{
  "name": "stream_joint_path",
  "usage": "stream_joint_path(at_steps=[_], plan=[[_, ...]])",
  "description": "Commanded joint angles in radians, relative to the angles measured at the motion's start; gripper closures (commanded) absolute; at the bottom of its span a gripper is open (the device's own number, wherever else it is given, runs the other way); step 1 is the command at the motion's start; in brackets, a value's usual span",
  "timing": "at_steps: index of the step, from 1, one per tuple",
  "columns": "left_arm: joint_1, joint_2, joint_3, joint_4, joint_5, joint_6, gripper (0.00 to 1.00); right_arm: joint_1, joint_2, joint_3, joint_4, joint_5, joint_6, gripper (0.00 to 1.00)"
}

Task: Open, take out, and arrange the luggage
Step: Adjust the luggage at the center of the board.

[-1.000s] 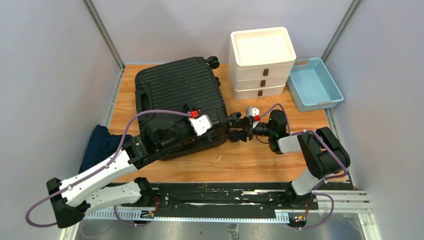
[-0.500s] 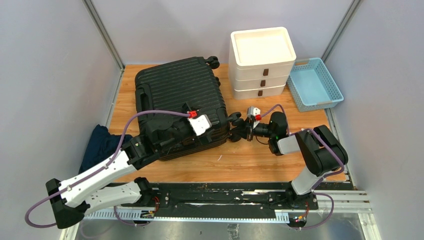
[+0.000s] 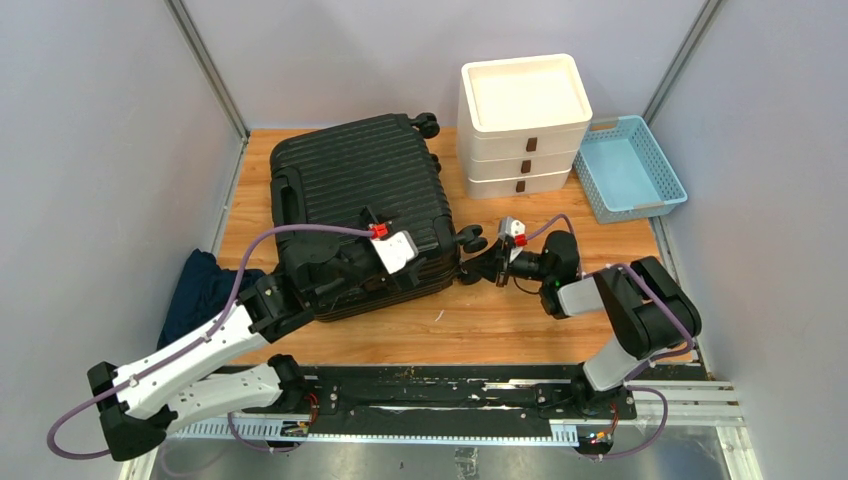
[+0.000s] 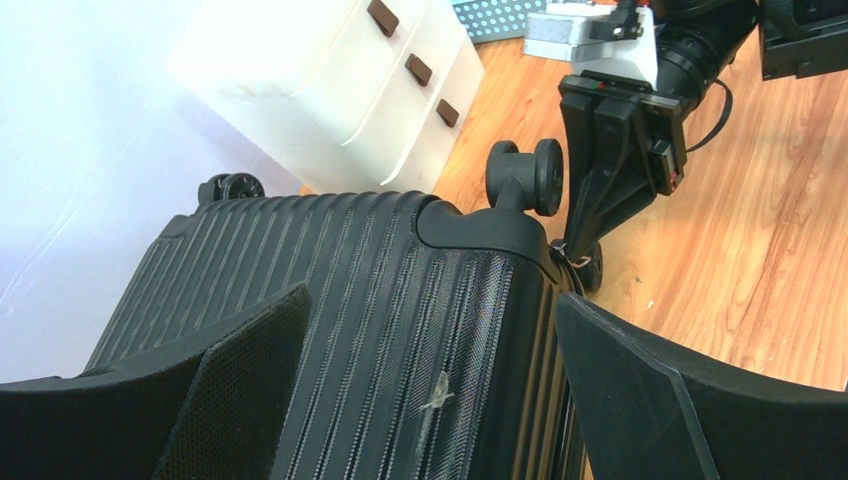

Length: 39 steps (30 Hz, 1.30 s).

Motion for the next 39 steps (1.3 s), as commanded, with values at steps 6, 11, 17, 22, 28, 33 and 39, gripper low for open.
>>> stream_joint_path(at_steps=[6, 11, 17, 22, 28, 33, 39], plan=[[0.001, -0.012, -0.017, 0.023, 0.012, 0.034, 0.0, 0.051, -0.102, -0.067, -0.042, -0.054, -0.05, 1.0], [0.001, -0.017, -0.024, -0.042, 0.075, 0.138, 0.0, 0.111, -0.128, -0.069, -0.104, 0.015, -0.098, 1.0], [0.001, -0.053, -0.081, -0.1, 0.135, 0.371, 0.0, 0.117, -0.145, -0.082, -0.102, 0.099, -0.078, 1.0], [0.002, -0.003, -0.069, -0.135, 0.042, 0.438, 0.0, 0.176, -0.131, -0.089, -0.075, 0.107, -0.056, 1.0], [0.002, 0.051, -0.061, -0.124, -0.023, 0.441, 0.14, 0.231, -0.169, -0.09, -0.052, 0.123, -0.027, 1.0], [0.005, 0.092, -0.053, -0.116, -0.032, 0.426, 0.24, 0.244, -0.165, -0.089, -0.032, 0.184, 0.047, 1.0], [0.035, 0.164, 0.003, -0.12, 0.001, 0.356, 0.4, 0.344, -0.136, -0.069, -0.032, 0.292, 0.072, 1.0]])
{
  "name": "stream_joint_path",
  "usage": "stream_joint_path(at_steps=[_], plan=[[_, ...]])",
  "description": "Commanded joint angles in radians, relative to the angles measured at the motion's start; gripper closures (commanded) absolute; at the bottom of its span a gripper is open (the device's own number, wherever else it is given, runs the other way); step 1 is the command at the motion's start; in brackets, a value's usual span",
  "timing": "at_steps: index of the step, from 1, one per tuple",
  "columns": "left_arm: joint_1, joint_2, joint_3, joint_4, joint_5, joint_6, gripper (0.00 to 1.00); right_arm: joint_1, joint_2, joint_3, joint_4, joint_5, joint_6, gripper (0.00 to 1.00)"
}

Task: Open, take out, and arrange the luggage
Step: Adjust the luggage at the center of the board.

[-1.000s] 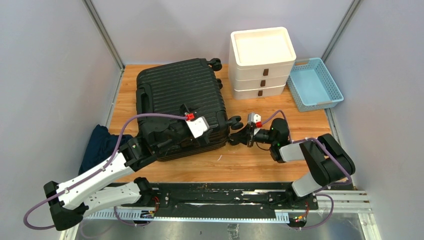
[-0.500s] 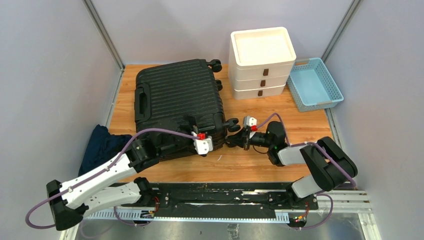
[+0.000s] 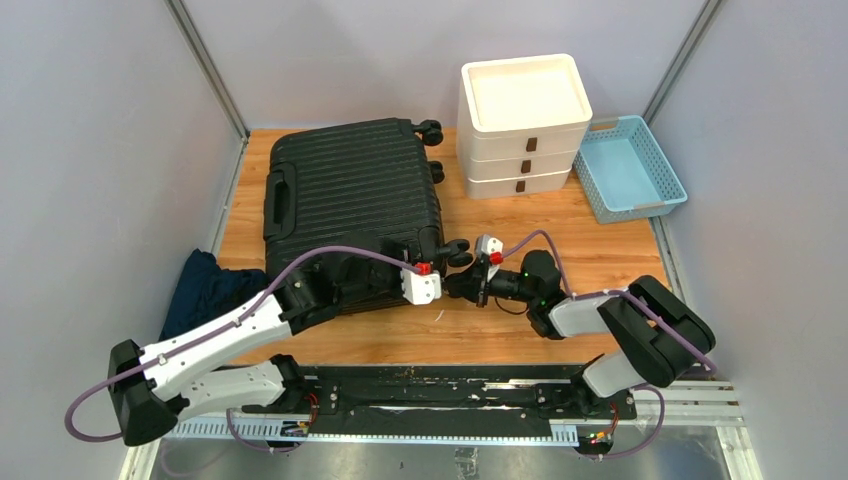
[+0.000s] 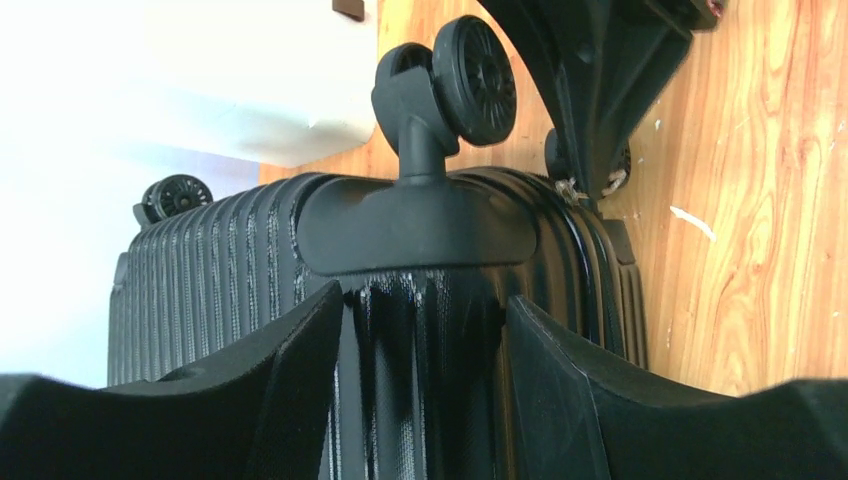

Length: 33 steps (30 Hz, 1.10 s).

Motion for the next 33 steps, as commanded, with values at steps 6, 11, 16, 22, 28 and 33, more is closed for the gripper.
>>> stream_joint_path(at_steps=[6, 11, 16, 22, 28, 33], plan=[[0.057, 0.079, 0.071, 0.028, -0.023, -0.066, 0.43, 0.14, 0.028, 0.027, 0.073, 0.08, 0.081, 1.0], [0.063, 0.094, 0.074, 0.034, 0.01, -0.086, 0.45, 0.166, 0.033, 0.041, 0.087, 0.048, 0.136, 1.0], [0.067, 0.094, 0.082, 0.05, 0.03, -0.132, 0.45, 0.189, 0.066, 0.068, 0.03, 0.105, 0.101, 0.98], [0.067, 0.059, 0.087, 0.073, 0.054, -0.215, 0.37, 0.178, 0.016, 0.089, -0.072, -0.052, -0.054, 0.88], [0.067, -0.016, 0.109, 0.076, 0.106, -0.39, 0.25, 0.065, -0.073, 0.125, -0.279, -0.284, -0.207, 0.67], [0.067, -0.122, 0.031, 0.141, 0.143, -0.641, 0.07, -0.062, -0.173, 0.208, -0.593, -0.603, -0.382, 0.62]])
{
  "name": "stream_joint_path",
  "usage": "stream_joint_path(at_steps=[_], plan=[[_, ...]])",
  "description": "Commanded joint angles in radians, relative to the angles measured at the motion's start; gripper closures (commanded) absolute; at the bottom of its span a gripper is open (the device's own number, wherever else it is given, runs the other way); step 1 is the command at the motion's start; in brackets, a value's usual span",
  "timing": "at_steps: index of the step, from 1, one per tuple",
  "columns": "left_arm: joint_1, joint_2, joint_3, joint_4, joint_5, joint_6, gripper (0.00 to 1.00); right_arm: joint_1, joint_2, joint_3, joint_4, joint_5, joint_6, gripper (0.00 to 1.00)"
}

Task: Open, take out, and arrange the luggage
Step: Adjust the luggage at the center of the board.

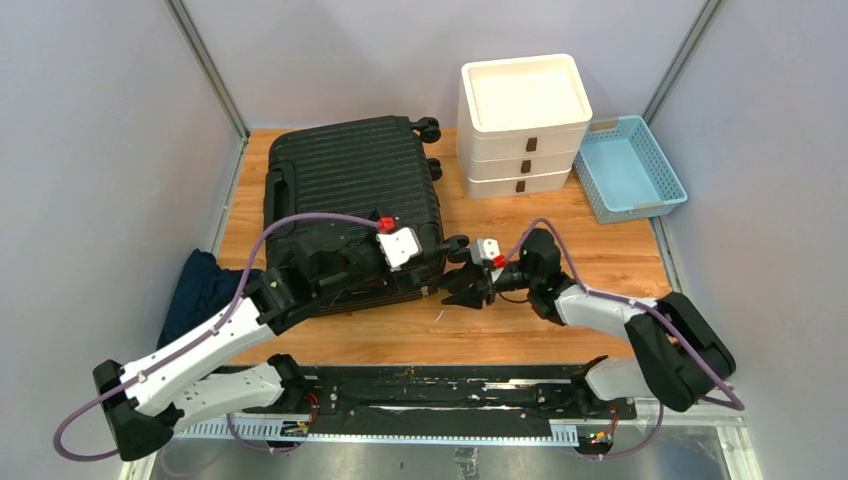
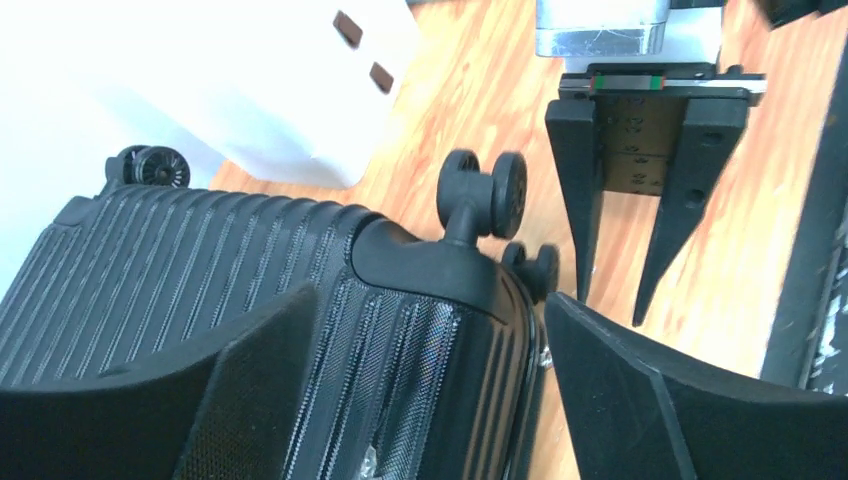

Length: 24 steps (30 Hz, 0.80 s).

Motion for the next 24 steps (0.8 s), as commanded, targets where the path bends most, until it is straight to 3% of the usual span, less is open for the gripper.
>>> stream_joint_path(at_steps=[1, 2, 3, 4, 5, 6, 12, 14, 18, 21, 24], plan=[[0.005, -0.092, -0.063, 0.097, 0.053, -0.26, 0.02, -0.11, -0.082, 0.118, -0.412, -0.358, -0.282, 0.62], [0.005, -0.114, -0.088, 0.115, 0.059, -0.308, 0.0, -0.132, -0.09, 0.177, -0.651, -0.39, -0.456, 0.63], [0.005, -0.137, -0.113, 0.138, 0.06, -0.357, 0.0, -0.151, -0.091, 0.261, -1.014, -0.391, -0.741, 0.59], [0.005, -0.159, -0.135, 0.153, 0.044, -0.424, 0.0, -0.158, -0.078, 0.349, -1.479, -0.362, -1.092, 0.53], [0.004, -0.18, -0.157, 0.165, 0.018, -0.489, 0.0, -0.161, -0.061, 0.411, -1.719, -0.321, -1.337, 0.48], [0.004, -0.202, -0.179, 0.175, 0.002, -0.554, 0.0, -0.168, -0.048, 0.454, -1.832, -0.286, -1.462, 0.47], [0.005, -0.309, -0.294, 0.206, 0.083, -0.761, 0.02, -0.239, -0.099, 0.463, -1.908, -0.206, -1.464, 0.42], [0.004, -0.327, -0.323, 0.206, 0.121, -0.825, 0.05, -0.245, -0.152, 0.424, -1.891, -0.198, -1.448, 0.37], [-0.009, -0.338, -0.382, 0.205, 0.158, -0.907, 0.1, -0.25, -0.23, 0.36, -1.778, -0.196, -1.295, 0.37], [-0.088, -0.339, -0.412, 0.206, 0.086, -0.909, 0.11, -0.251, -0.24, 0.337, -1.776, -0.198, -1.289, 0.37], [-0.19, -0.328, -0.414, 0.16, -0.092, -0.886, 0.11, -0.252, -0.244, 0.326, -1.772, -0.198, -1.3, 0.38]])
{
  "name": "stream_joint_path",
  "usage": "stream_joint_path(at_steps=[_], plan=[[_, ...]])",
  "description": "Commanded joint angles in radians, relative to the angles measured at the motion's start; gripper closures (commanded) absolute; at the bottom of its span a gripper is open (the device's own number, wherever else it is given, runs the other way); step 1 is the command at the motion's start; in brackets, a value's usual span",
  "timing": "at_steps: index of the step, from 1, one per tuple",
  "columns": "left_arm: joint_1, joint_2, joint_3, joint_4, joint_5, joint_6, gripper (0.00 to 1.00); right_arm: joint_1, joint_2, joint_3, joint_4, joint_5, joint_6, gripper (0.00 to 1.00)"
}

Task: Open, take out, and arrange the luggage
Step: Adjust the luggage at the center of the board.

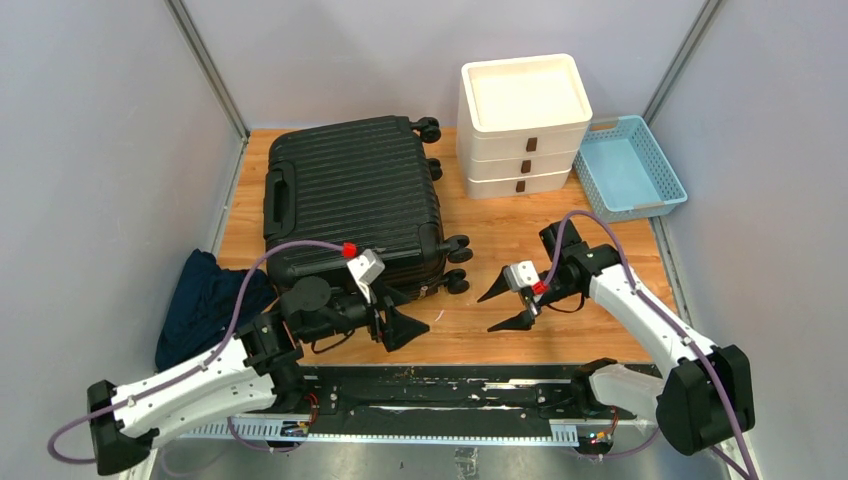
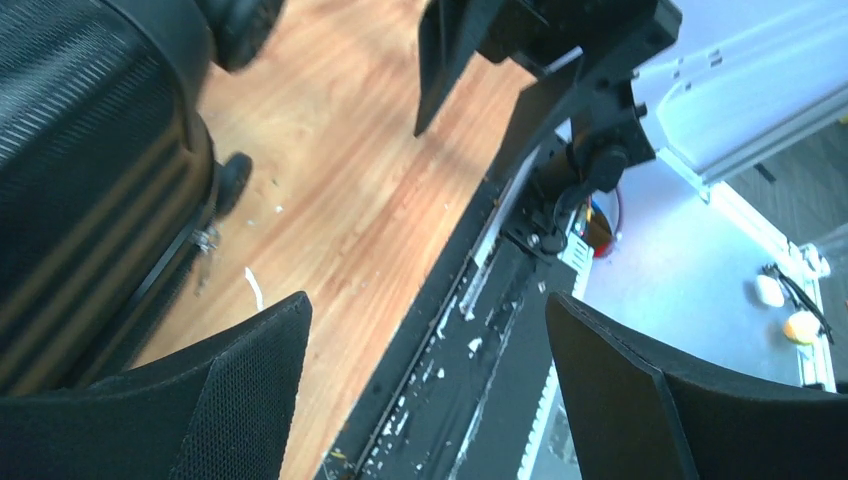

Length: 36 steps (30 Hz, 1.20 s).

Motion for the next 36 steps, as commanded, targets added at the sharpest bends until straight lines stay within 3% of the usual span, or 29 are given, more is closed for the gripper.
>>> stream_joint_path(at_steps=[1, 7, 13, 27, 30, 34, 36], plan=[[-0.127, 0.011, -0.005, -0.035, -0.221, -0.02, 0.11, -0.013, -0.008, -0.027, -0.017, 0.006, 0.004, 0.38], [-0.244, 0.073, -0.022, 0.003, -0.461, -0.079, 0.14, -0.013, -0.005, -0.028, -0.016, 0.023, -0.008, 0.38], [-0.279, 0.133, -0.023, 0.013, -0.624, -0.174, 0.14, -0.012, 0.003, -0.029, -0.012, 0.038, -0.011, 0.37], [-0.284, 0.274, 0.062, -0.152, -0.836, -0.412, 0.19, -0.013, 0.025, -0.031, -0.003, 0.067, -0.01, 0.37], [-0.286, 0.294, 0.069, -0.166, -0.874, -0.451, 0.24, -0.013, 0.029, -0.029, -0.003, 0.069, -0.008, 0.37], [-0.289, 0.328, 0.062, -0.097, -0.873, -0.44, 0.25, -0.013, 0.031, -0.029, -0.001, 0.073, -0.008, 0.37], [-0.29, 0.353, 0.053, -0.045, -0.871, -0.423, 0.3, -0.012, 0.035, -0.029, -0.001, 0.073, -0.008, 0.37]])
